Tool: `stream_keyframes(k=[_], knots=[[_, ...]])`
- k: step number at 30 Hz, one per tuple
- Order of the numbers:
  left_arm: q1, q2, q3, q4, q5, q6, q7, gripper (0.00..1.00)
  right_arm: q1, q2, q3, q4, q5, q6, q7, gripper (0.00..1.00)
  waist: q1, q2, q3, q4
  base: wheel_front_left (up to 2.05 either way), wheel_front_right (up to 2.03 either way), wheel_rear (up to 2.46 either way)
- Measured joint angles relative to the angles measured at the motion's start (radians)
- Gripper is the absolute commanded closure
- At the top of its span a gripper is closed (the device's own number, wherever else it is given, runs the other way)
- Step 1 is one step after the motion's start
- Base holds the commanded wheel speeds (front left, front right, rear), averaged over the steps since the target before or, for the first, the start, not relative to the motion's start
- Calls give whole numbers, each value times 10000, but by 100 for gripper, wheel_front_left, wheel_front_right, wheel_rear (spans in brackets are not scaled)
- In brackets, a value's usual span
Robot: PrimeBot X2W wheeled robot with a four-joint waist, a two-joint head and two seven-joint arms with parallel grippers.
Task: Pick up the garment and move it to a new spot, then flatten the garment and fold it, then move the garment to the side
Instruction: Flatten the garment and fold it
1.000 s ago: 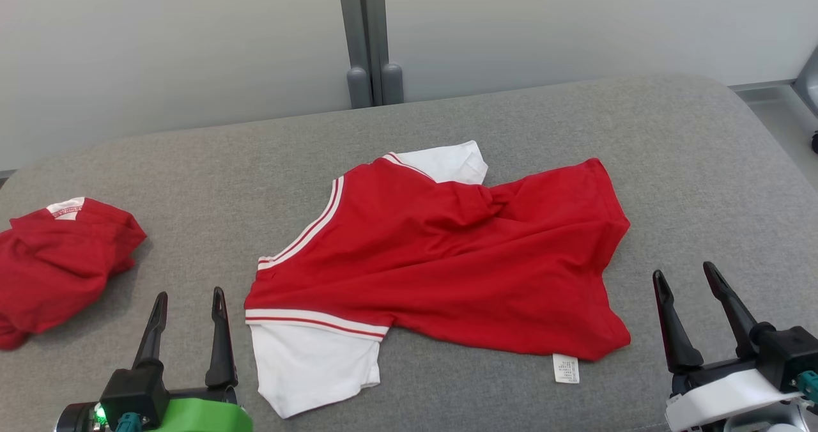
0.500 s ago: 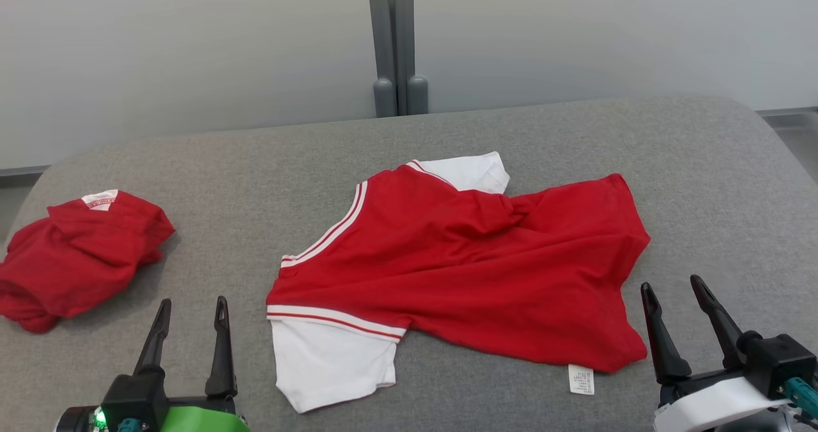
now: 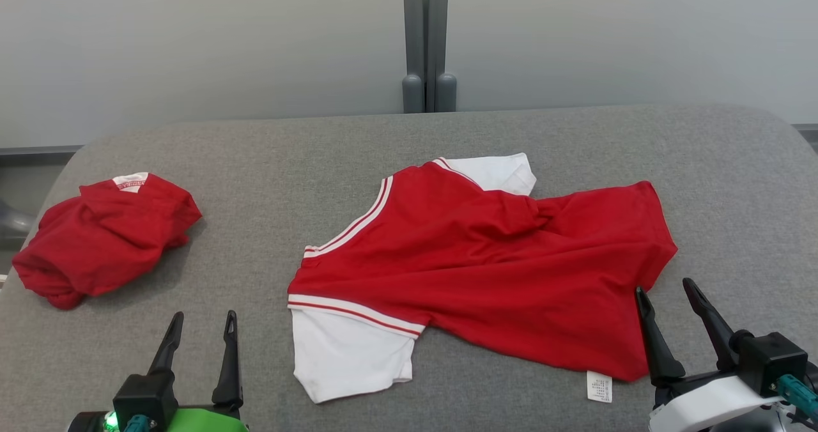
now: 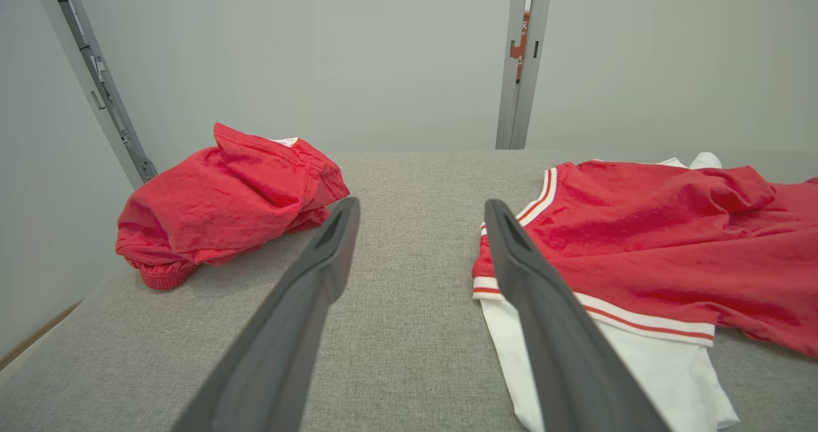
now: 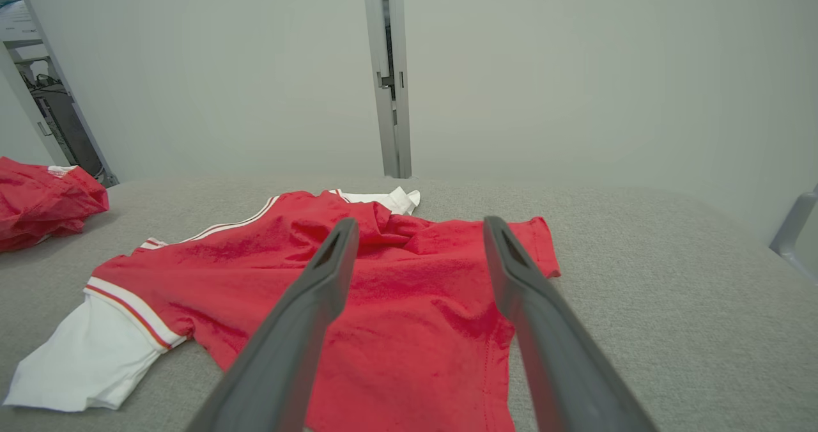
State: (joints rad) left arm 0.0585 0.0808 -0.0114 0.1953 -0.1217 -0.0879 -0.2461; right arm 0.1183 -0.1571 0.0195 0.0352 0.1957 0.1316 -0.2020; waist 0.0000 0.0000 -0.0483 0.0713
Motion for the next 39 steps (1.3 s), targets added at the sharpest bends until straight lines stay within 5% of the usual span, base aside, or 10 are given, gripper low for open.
stream_keyframes(k=[39], knots=[[-130, 174, -249, -391, -397, 353, 604, 0, 10, 15, -77, -259, -73, 0, 598, 0, 0, 0, 34, -138, 0, 0, 0]])
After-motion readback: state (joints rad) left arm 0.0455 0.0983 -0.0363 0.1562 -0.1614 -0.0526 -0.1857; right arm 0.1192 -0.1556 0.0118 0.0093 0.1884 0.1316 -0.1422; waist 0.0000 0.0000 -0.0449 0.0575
